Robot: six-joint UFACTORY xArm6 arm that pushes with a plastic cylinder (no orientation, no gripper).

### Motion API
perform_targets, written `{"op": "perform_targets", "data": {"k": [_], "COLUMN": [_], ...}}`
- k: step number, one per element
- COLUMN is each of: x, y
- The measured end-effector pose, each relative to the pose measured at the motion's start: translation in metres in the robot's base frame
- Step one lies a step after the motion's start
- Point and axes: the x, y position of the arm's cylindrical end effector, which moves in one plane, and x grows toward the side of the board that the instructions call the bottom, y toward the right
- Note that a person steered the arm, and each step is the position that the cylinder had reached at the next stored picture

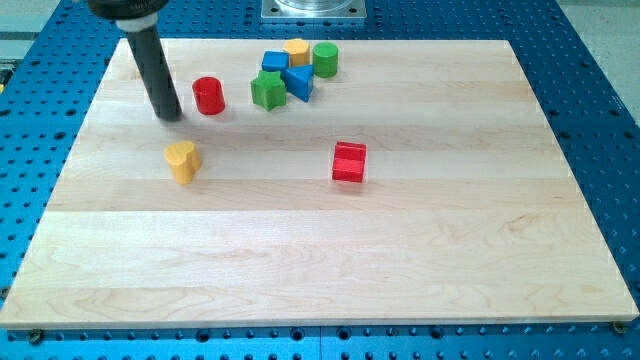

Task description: Move the red circle into the red star

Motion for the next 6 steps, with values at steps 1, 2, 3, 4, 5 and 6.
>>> {"op": "perform_targets", "data": {"k": [1, 2, 3, 4, 5, 6], "x": [-0.019, 0.075, 0.11, 0.089, 0.097, 0.114], "y": [0.025, 0.103, 0.157, 0.124, 0.201, 0.247]}}
